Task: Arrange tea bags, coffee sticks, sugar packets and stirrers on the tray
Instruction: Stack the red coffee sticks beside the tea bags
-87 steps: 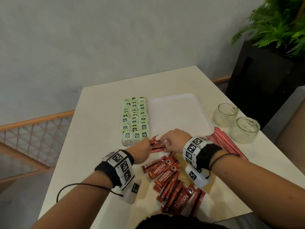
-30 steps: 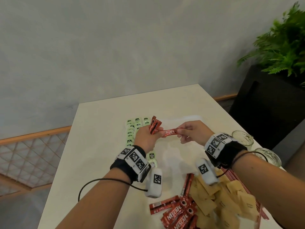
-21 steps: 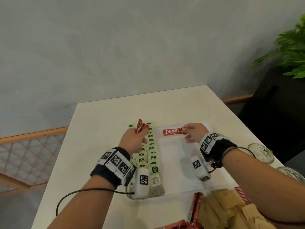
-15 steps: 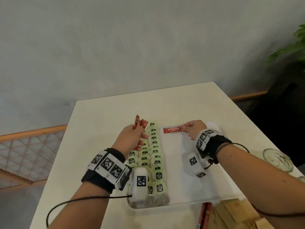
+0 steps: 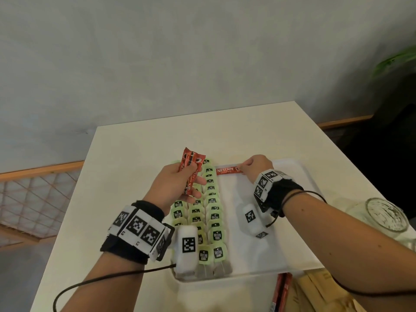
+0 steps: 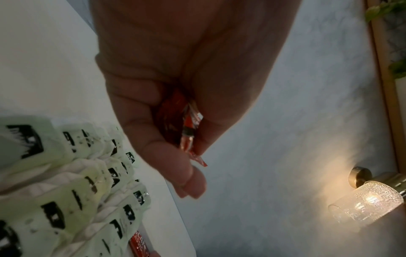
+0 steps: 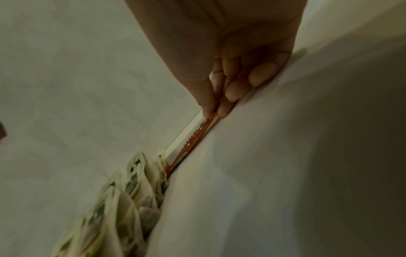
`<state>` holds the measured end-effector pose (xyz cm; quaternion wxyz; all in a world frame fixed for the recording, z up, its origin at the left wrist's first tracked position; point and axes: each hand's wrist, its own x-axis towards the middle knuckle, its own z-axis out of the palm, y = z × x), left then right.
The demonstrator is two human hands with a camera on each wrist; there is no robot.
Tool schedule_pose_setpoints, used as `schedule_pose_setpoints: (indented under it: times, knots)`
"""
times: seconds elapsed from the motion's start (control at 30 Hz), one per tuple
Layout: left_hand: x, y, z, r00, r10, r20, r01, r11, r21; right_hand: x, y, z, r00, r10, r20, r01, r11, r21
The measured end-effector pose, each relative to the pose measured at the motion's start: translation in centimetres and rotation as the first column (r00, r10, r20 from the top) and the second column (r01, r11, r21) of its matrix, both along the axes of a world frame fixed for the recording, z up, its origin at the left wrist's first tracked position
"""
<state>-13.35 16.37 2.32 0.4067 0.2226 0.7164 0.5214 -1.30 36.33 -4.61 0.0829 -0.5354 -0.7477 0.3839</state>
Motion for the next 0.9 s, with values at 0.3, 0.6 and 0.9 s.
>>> schedule_pose_setpoints:
  times: [0.3,0.6,0.9]
  knots:
    - [1.7,-1.1,0.6,0.990,-0.137,-0.020,0.137,0.991,-0.003,2.5,-1.9,2.5,0.990,-0.022,-0.141,0.030,0.998,0.058]
    - [6.9,-1.1,0.8,0.963,-0.270,-0.010,0.270,0.963,0.001,6.9,-8.9,6.3,0.824,0.126,-0.553,-0.256,0.952,-0.166]
    - [8.4,-3.4,-0.7,0.999,0.015,-0.043,-0.012,0.998,0.059,11.1,-10.7,6.5,0.762,-0.103,-0.640,-0.068,0.969,-0.237]
